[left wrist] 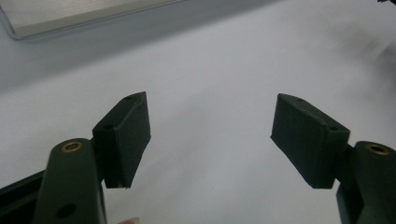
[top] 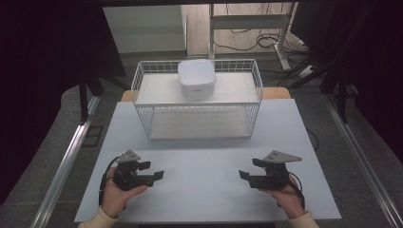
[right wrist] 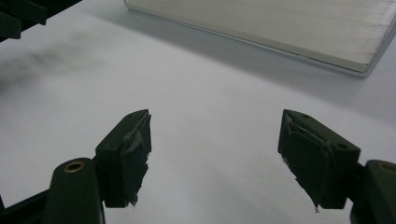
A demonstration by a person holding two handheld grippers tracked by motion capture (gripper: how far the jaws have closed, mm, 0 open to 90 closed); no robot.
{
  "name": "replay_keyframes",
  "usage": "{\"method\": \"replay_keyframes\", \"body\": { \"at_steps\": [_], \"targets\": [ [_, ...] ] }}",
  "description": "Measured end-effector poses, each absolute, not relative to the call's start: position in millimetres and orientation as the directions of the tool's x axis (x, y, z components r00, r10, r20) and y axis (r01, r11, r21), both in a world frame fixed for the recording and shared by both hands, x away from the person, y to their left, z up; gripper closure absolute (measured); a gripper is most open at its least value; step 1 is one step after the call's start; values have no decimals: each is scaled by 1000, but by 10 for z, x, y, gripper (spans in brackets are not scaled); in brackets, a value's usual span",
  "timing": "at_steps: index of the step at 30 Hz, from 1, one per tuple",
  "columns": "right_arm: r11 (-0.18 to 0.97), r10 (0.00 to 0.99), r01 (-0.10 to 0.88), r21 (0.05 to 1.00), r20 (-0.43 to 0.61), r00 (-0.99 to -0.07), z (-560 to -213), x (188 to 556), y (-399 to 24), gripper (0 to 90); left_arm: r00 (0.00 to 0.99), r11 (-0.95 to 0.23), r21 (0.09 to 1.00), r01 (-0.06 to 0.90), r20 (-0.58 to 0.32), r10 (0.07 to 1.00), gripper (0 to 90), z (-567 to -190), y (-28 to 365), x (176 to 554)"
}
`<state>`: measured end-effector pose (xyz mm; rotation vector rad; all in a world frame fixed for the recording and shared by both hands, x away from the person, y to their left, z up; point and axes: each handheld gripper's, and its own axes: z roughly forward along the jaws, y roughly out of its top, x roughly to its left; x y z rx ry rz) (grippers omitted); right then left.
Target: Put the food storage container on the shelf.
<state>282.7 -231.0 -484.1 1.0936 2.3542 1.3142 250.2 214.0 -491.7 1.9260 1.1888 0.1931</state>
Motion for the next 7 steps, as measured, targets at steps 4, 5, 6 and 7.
{"method": "replay_keyframes", "body": {
  "at_steps": [4,5,6,7],
  "targets": [
    [321,707,492,809,141,-693,-4845,2829,-2312,247,537,-189,727,661,-282,795,275,-4917,2151,2503],
    [321,708,492,809,140,-693,-4844,2829,-2314,245,537,-188,727,661,-283,794,275,-4920,2154,2504],
    [321,708,492,809,140,-693,-4844,2829,-2314,245,537,-188,727,661,-283,794,275,-4920,2154,2504],
    [321,709,490,810,138,-692,-4843,2829,-2314,244,536,-186,727,661,-284,795,274,-4921,2156,2504]
  ]
}}
